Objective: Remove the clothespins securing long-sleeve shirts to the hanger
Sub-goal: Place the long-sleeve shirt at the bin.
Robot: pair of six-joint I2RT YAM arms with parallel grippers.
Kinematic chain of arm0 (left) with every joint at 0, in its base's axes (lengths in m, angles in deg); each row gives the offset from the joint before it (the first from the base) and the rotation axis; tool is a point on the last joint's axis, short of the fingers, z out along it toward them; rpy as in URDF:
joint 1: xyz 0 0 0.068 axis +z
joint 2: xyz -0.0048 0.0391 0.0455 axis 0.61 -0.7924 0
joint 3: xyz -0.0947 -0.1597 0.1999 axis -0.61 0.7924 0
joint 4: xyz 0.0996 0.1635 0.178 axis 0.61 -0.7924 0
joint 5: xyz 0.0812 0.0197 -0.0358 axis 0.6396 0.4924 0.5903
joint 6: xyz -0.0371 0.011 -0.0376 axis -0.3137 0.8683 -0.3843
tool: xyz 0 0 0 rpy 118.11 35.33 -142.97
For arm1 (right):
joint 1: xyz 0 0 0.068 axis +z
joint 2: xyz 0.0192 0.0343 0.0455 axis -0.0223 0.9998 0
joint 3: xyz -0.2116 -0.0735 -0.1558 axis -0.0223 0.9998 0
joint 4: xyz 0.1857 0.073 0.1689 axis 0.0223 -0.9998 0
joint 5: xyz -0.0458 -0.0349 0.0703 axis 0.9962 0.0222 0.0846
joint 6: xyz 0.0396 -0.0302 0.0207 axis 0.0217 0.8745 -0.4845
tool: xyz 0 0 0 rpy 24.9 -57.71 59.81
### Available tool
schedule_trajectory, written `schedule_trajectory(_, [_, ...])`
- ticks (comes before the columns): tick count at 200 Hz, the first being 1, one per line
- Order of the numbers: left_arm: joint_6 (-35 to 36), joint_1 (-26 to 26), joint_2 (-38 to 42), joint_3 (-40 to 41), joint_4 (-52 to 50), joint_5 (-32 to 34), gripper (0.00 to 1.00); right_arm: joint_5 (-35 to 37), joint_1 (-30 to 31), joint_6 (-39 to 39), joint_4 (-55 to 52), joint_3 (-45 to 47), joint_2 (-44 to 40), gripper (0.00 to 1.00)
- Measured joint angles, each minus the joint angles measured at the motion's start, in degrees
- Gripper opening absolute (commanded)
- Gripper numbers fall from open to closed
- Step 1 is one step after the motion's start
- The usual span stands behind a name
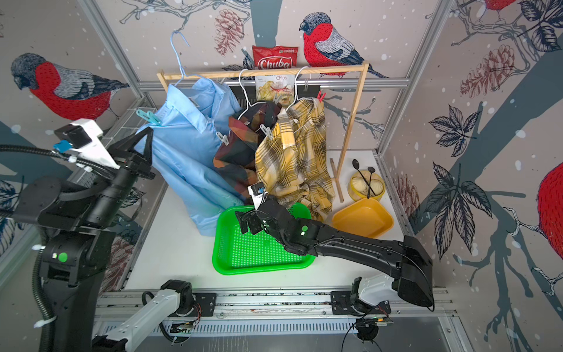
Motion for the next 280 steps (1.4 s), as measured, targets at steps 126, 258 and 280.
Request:
schedule_trajectory(126, [-1.5,-0.5,-2.7,-10.5,-3.2,-0.3,0.00,2.3,12.3,3.2,0.8,-9.8,9.2,1.00])
schedule_trajectory(258, [-4.9,-0.9,1.3,-10.0,-4.3,-5.0,0.00,-5.4,4.4,6.0,17.1,-31.4,34.5,1.00])
schedule_trajectory(280, [-5.6,-0.9,2.9,-10.7,-5.2,-6.2,0.00,-1.9,2.8,7.7,19.3,-35.3,37.2,1.00])
